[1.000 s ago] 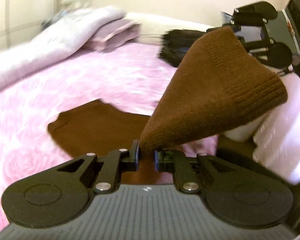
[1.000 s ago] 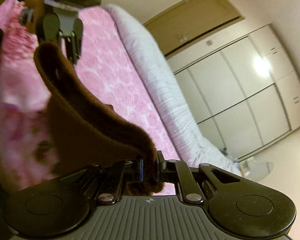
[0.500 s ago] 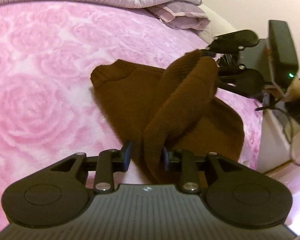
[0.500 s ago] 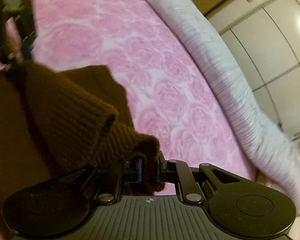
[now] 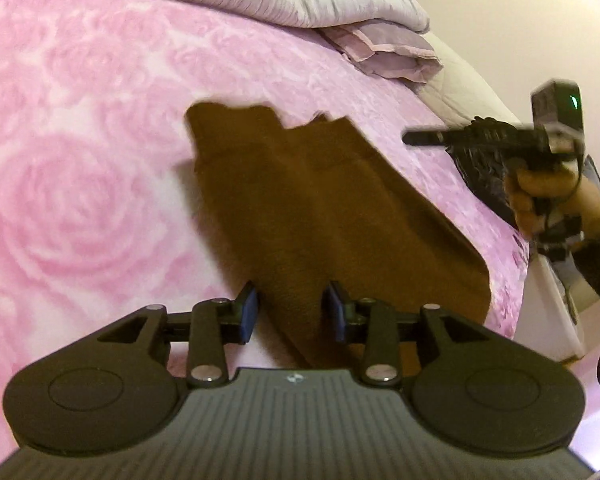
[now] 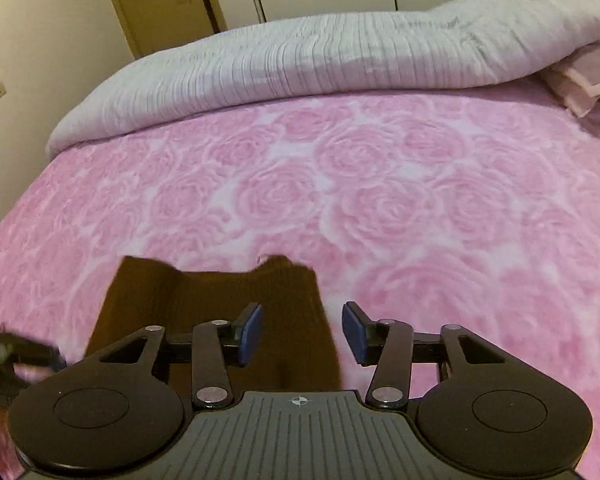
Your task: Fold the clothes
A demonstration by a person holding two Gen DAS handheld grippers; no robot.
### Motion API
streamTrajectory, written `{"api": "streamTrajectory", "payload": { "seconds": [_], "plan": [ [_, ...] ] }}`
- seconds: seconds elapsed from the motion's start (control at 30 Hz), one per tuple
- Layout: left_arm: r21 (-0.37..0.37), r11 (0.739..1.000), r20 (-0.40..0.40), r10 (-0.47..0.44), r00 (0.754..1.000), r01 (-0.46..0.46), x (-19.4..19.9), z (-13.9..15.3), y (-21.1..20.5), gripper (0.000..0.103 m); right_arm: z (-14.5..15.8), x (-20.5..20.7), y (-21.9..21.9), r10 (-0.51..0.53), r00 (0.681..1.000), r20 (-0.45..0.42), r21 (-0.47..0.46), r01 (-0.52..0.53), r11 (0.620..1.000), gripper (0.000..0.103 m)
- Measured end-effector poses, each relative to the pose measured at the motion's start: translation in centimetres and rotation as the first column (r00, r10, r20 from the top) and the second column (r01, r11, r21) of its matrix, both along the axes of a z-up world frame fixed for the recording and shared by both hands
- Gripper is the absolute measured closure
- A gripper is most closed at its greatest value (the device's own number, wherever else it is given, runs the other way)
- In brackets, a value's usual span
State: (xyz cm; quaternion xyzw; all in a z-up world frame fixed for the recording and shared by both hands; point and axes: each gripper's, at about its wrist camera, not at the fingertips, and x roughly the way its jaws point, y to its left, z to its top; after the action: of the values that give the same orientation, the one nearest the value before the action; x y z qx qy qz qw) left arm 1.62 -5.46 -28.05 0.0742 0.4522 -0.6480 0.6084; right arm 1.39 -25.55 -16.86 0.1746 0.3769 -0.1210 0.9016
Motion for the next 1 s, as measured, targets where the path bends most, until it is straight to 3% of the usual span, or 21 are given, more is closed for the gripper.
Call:
{"api": "streamTrajectory", "payload": {
  "seconds": [0.13, 0.23, 0.3, 0.37, 0.4, 0.43, 0.5, 0.57, 0.67, 0.73, 0.77, 0.83, 0.9, 1.0],
  "plan": [
    [-0.017, 0.999, -0.004, 0.038, 0.999, -0.038, 0.9, 0.1, -1.4, 0.071, -2.4, -3.7, 0.1, -0.03, 0.999, -0.013, 0.029, 0.031, 0.999, 0.042],
    [-0.018, 0.995, -0.069, 0.096, 0.993, -0.097, 2.2, -0.6, -2.4, 0.073, -4.5, -5.6, -0.3, -0.07, 0.997, -0.014, 0.098, 0.071, 0.993, 0.041],
    [-0.019, 0.994, -0.108, 0.103, 0.989, -0.106, 2.7, -1.0, -2.9, 0.087, -5.6, -6.1, -0.5, -0.072, 0.997, 0.017, 0.168, 0.068, 0.983, 0.041],
    [-0.016, 0.995, -0.105, 0.097, 0.99, -0.099, 2.8, -1.1, -3.2, 0.09, -6.3, -6.2, -0.8, -0.076, 0.995, 0.059, 0.237, 0.06, 0.97, 0.043],
    [-0.025, 0.995, -0.091, 0.09, 0.992, -0.093, 2.7, -0.9, -3.1, 0.091, -6.1, -6.3, -0.8, -0.085, 0.994, 0.071, 0.24, 0.065, 0.968, 0.077],
    [-0.04, 0.996, -0.08, 0.082, 0.993, -0.086, 2.6, -0.7, -3.0, 0.092, -5.8, -6.4, -0.8, -0.093, 0.992, 0.082, 0.244, 0.07, 0.967, 0.094],
    [-0.117, 0.99, -0.088, 0.069, 0.994, -0.079, 2.3, 0.3, -2.2, 0.092, -5.4, -6.6, -0.8, -0.11, 0.988, 0.104, 0.251, 0.081, 0.965, 0.094],
    [-0.163, 0.983, -0.105, 0.073, 0.992, -0.09, 2.1, 0.5, -1.9, 0.092, -4.4, -7.5, -0.5, -0.118, 0.986, 0.121, 0.201, 0.092, 0.975, 0.094],
    [-0.049, 0.993, -0.088, 0.103, 0.991, -0.108, 2.2, -1.6, -3.6, 0.091, -4.8, -7.7, -0.5, -0.125, 0.988, 0.09, 0.176, 0.108, 0.979, 0.094],
    [0.007, 0.992, -0.097, 0.125, 0.987, -0.125, 2.6, -3.0, -4.4, 0.088, -6.2, -7.5, -1.3, -0.147, 0.988, 0.056, 0.233, 0.13, 0.964, 0.093],
    [0.005, 0.991, -0.103, 0.131, 0.986, -0.131, 2.7, -2.9, -4.2, 0.086, -6.9, -7.4, -1.7, -0.158, 0.986, 0.043, 0.265, 0.142, 0.954, 0.091],
    [-0.001, 0.99, -0.106, 0.141, 0.984, -0.142, 3.0, -2.6, -3.9, 0.083, -6.6, -8.4, -2.2, -0.207, 0.975, 0.076, 0.297, 0.176, 0.938, 0.079],
    [-0.014, 0.99, -0.04, 0.139, 0.989, -0.14, 2.8, -1.5, -2.8, 0.079, -5.3, -10.2, -2.0, -0.24, 0.963, 0.124, 0.284, 0.198, 0.938, 0.072],
    [-0.041, 0.987, 0.041, 0.154, 0.987, -0.153, 2.3, 0.1, -0.4, 0.081, -3.4, -13.1, -0.6, -0.245, 0.954, 0.171, 0.209, 0.208, 0.955, 0.07]
  ]
}}
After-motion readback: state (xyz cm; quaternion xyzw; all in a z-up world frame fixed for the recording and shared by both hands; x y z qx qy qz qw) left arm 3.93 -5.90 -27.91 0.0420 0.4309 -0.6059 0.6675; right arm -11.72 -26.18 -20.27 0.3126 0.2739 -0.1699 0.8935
